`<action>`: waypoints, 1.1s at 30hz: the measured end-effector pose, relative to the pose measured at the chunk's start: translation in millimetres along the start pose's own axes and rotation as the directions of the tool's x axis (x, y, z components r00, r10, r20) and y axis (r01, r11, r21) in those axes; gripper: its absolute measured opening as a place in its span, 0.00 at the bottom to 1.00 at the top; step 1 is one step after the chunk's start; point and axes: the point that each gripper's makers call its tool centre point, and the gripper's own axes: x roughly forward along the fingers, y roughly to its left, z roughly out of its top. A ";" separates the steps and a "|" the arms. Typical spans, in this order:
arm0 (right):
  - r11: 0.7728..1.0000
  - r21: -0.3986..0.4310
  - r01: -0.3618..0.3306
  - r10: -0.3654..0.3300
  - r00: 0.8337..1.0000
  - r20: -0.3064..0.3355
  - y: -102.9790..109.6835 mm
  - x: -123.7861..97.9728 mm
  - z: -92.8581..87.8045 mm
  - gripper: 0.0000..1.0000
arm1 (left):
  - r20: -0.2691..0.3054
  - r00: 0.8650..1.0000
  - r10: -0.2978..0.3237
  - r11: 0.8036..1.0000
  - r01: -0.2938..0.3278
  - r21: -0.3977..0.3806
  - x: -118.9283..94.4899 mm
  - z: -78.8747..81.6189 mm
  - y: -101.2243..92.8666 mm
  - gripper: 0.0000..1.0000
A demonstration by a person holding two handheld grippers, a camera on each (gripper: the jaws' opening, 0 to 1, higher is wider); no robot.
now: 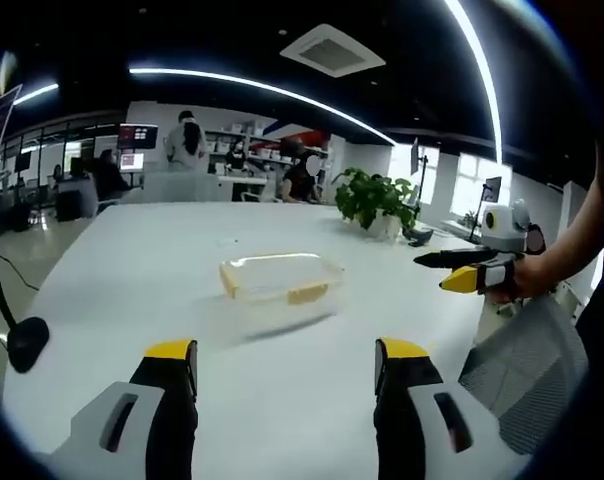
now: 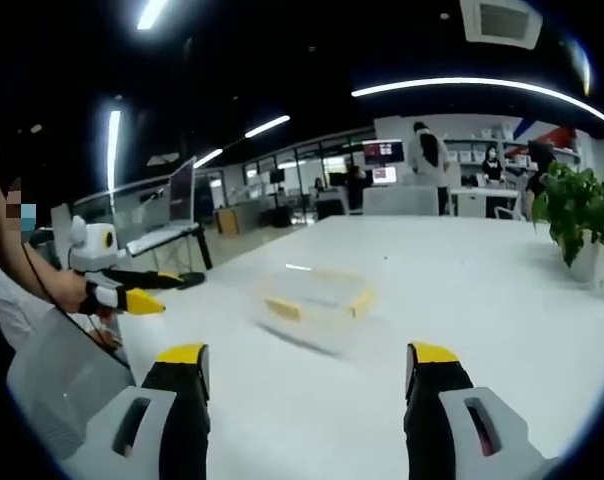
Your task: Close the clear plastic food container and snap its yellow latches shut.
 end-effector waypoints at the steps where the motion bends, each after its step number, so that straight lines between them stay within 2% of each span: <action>1: 1.000 0.001 -0.002 0.002 1.000 -0.002 0.6 -0.1 -0.2 0.80 | -0.001 1.000 0.001 1.000 -0.001 -0.002 -0.1 -0.7 0.2 0.71; 12: 1.000 -0.005 -0.007 0.007 1.000 -0.016 3.0 0.0 -4.6 0.80 | -0.023 1.000 0.000 1.000 0.000 0.012 -2.4 -6.9 -3.8 0.70; 17: 1.000 -0.002 -0.015 0.014 0.999 -0.049 3.2 1.0 -15.0 0.79 | -0.028 1.000 -0.009 1.000 0.009 0.006 -2.9 -9.3 -6.6 0.70; 24: 1.000 -0.005 -0.021 0.020 0.998 -0.057 4.9 0.4 -15.7 0.79 | -0.039 0.999 -0.024 1.000 0.025 0.010 -3.2 -12.3 -11.8 0.70; 33: 1.000 0.005 -0.028 0.028 0.998 -0.052 6.5 0.5 -14.5 0.79 | -0.045 0.999 -0.014 1.000 0.014 0.012 -3.4 -13.0 -11.0 0.69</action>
